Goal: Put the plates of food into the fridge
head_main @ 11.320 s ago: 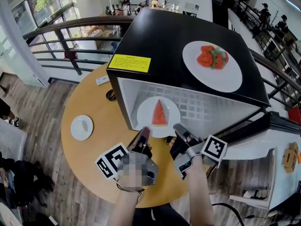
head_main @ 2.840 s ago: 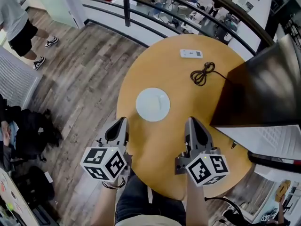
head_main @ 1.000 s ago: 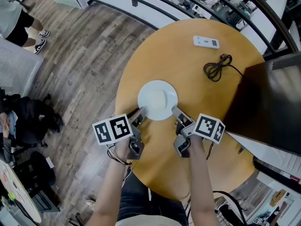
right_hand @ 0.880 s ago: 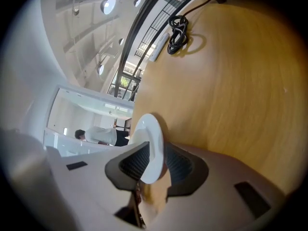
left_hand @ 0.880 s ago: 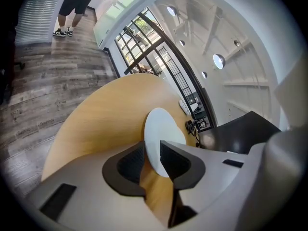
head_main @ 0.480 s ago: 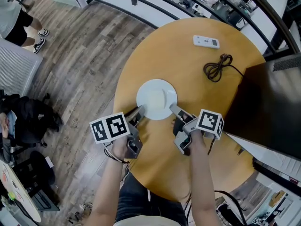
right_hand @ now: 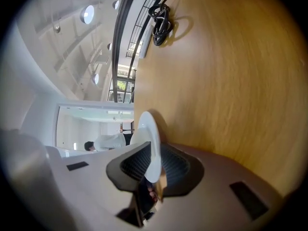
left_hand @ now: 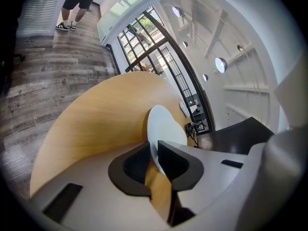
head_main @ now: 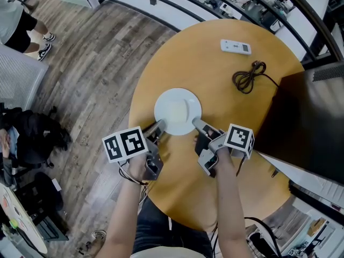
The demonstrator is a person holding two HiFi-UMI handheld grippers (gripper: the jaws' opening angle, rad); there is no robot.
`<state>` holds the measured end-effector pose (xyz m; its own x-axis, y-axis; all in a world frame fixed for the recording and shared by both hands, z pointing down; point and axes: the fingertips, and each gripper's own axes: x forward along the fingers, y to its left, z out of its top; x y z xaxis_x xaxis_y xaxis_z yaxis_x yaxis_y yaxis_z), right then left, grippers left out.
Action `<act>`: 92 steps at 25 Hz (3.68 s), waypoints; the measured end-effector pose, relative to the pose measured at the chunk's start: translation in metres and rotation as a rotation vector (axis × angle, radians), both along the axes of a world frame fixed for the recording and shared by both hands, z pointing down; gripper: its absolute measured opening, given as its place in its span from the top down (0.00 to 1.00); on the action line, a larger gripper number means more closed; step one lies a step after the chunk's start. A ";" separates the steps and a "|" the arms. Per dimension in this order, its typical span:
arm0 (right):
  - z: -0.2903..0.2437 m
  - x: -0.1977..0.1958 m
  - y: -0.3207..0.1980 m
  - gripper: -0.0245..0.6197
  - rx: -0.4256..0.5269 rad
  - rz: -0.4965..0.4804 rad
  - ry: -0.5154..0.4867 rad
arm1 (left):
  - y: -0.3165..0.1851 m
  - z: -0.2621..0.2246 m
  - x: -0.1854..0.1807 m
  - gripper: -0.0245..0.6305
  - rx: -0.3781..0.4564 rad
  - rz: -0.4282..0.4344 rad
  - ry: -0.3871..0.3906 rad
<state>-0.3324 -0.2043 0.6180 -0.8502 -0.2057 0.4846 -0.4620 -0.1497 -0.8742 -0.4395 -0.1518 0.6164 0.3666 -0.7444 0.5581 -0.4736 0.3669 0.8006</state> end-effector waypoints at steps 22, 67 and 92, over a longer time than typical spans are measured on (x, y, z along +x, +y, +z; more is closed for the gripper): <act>-0.014 0.004 0.017 0.93 0.133 0.076 -0.044 | 0.018 -0.018 -0.003 0.90 0.105 -0.076 0.022; -0.158 0.293 0.152 0.93 0.328 0.670 -0.105 | 0.085 -0.154 0.276 0.90 0.248 0.504 0.043; -0.198 0.510 0.134 0.93 0.377 0.638 -0.169 | 0.072 -0.201 0.491 0.90 0.334 0.390 0.035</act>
